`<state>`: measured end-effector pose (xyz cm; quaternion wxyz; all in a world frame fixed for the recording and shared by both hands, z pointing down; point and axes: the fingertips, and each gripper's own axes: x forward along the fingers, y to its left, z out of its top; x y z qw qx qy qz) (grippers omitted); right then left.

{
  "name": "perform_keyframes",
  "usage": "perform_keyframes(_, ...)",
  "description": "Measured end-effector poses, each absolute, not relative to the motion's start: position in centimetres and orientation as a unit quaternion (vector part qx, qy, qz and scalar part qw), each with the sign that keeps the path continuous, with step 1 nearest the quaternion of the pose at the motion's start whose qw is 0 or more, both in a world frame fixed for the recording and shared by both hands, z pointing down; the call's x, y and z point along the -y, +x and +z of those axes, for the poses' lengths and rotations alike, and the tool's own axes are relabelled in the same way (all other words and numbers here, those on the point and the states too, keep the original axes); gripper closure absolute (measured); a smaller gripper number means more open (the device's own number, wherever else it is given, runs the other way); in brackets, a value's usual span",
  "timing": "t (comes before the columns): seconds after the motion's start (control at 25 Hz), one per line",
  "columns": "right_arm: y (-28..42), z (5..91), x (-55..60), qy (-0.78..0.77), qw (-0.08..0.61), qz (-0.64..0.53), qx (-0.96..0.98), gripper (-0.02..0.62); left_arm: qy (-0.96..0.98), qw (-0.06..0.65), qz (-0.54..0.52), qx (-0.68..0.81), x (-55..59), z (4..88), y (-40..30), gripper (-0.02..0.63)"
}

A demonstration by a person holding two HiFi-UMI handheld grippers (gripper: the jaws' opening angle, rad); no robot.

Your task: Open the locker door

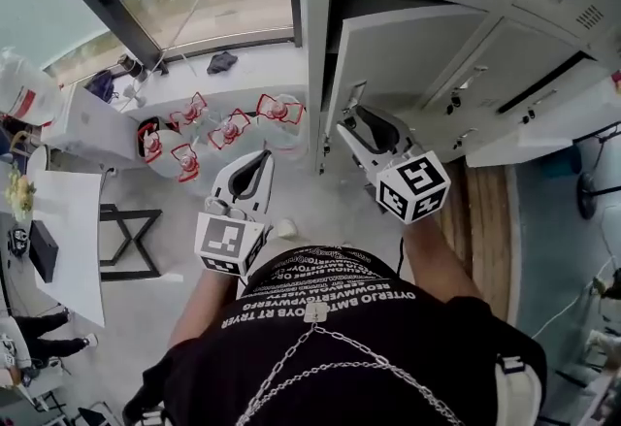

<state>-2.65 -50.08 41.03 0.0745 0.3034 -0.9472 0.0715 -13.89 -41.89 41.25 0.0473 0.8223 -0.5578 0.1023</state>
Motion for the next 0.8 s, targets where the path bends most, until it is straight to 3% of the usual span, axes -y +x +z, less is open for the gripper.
perform_keyframes(0.8,-4.5,41.6,54.1,0.388,0.078,0.091,0.914,0.405,0.851,0.053,0.099,0.512,45.9,42.6,-17.2,0.603)
